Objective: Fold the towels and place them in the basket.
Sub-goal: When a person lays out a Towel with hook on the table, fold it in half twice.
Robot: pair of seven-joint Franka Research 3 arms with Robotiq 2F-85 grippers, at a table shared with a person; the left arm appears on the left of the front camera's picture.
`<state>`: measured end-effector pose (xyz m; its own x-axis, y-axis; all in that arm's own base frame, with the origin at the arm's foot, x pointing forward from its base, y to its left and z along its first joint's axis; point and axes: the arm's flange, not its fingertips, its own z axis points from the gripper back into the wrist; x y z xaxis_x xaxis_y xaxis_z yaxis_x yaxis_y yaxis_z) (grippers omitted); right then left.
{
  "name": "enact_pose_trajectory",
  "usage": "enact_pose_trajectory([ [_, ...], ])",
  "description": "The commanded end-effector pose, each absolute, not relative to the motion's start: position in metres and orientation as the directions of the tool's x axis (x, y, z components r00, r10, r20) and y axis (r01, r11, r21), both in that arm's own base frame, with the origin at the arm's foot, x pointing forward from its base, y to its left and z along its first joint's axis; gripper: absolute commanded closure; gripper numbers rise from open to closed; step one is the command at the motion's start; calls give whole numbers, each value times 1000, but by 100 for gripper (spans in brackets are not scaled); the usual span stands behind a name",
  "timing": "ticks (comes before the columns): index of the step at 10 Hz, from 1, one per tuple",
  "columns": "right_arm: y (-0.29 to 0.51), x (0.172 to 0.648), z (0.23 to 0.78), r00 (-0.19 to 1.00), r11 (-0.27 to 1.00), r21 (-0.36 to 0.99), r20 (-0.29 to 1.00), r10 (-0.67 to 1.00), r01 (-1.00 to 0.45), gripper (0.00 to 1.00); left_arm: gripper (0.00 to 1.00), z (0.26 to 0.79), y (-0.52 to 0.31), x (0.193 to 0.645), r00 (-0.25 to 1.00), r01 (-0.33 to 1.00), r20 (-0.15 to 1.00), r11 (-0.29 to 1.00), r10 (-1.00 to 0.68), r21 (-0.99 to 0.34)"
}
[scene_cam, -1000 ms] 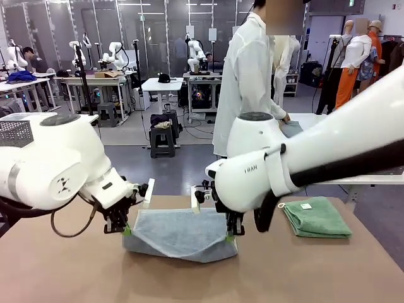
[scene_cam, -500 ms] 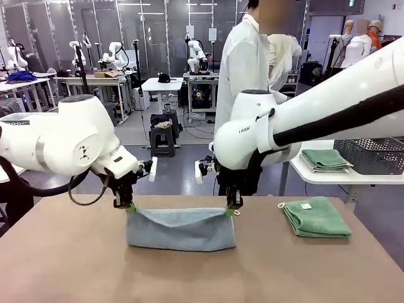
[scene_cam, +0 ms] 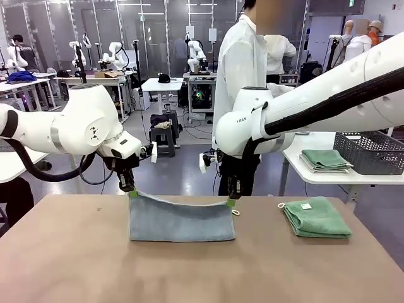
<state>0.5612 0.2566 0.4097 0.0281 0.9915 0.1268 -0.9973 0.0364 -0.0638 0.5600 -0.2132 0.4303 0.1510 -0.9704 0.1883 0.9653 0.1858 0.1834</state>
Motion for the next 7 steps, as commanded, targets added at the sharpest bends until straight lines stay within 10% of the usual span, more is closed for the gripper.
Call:
enact_pose_trajectory([
  [1, 256, 558, 409, 27, 36, -70, 126, 992, -997, 94, 96, 431, -213, 547, 133, 965, 187, 170, -973, 202],
  [7, 250, 597, 382, 95, 102, -34, 157, 983, -994, 94, 96, 418, -221, 607, 102, 980, 199, 133, -975, 149],
])
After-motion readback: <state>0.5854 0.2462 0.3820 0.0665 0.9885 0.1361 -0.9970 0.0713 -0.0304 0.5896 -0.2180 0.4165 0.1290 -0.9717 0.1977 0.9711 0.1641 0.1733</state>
